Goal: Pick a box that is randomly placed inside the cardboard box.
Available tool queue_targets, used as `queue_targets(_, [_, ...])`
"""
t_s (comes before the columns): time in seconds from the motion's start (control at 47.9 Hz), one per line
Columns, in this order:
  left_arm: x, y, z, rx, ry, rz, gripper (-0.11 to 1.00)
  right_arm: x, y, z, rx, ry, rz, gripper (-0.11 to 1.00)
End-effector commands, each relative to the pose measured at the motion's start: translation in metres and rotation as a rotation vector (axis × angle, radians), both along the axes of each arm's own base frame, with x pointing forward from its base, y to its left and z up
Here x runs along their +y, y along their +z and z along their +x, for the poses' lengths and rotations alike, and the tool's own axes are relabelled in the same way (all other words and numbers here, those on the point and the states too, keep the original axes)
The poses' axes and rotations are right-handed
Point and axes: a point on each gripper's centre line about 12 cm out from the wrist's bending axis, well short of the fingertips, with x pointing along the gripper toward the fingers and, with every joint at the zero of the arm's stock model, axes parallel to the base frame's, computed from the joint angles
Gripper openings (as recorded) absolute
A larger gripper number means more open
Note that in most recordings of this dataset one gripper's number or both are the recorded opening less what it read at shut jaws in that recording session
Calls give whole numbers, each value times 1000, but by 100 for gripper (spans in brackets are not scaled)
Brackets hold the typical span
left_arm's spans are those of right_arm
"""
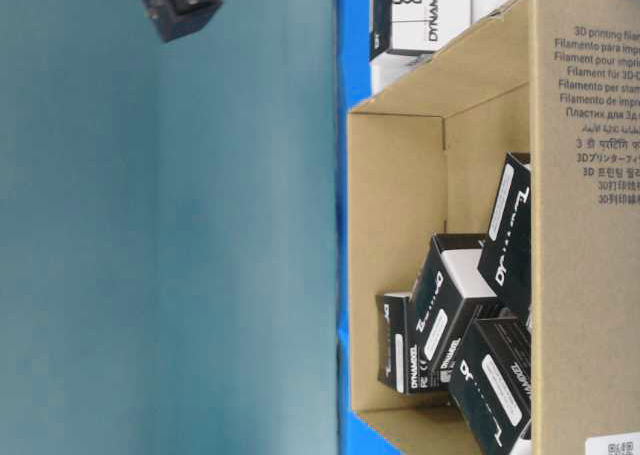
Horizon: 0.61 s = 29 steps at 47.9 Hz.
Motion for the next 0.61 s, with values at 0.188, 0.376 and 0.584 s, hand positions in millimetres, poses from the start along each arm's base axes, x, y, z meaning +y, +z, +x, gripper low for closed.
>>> queue_targets(0.188, [2,9,3,-21,9,2,-7,-1,4,0,-52,-18,-23,99])
queue_targets(0.376, [2,8,3,-17,11,0,-7,-2,27,5,-159,-95,-40,100])
queue_targets(0.584, [2,6,4,-9,11,0,-7,-1,74,2,-354,-197,-61,100])
